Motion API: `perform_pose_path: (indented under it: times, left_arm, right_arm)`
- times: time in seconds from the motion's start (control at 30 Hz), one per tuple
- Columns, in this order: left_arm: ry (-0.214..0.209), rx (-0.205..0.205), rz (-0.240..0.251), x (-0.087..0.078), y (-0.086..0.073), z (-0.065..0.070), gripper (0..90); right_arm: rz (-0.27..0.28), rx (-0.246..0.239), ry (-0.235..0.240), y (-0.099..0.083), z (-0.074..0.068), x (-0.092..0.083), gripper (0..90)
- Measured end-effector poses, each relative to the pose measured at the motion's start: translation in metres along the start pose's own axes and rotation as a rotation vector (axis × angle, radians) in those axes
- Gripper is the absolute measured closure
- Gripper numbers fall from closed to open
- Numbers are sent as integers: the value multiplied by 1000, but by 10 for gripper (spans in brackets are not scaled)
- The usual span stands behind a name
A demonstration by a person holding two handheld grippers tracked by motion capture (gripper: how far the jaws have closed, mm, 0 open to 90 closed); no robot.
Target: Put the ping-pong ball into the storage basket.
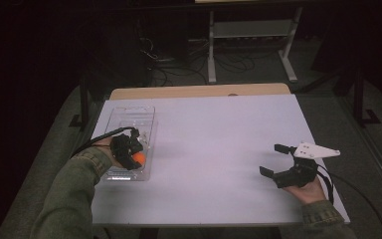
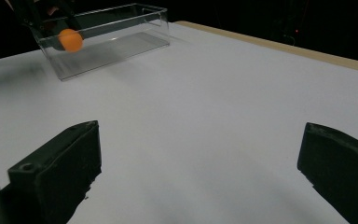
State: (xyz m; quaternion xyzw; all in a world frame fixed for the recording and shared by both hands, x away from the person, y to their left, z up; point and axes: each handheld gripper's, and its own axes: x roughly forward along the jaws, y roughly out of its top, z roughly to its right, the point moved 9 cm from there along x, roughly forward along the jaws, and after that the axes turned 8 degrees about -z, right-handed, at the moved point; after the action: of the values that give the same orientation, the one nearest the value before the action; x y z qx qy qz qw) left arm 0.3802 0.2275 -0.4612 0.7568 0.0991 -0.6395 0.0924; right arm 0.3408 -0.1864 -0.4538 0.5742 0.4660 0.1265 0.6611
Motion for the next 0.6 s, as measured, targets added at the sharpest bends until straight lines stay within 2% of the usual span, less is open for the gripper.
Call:
perform_pose_path:
  times: [0.27, 0.43, 0.6]
  left_arm:
    - [3, -1, -1, 3, 2, -2, 501]
    - [-4, 1, -3, 3, 1, 0, 464]
    - [16, -8, 5, 0, 1, -2, 443]
  right_arm:
    - [-3, -1, 1, 0, 0, 0, 0]
    - [-3, 3, -6, -1, 1, 0, 0]
    - [-5, -1, -5, -1, 0, 0, 0]
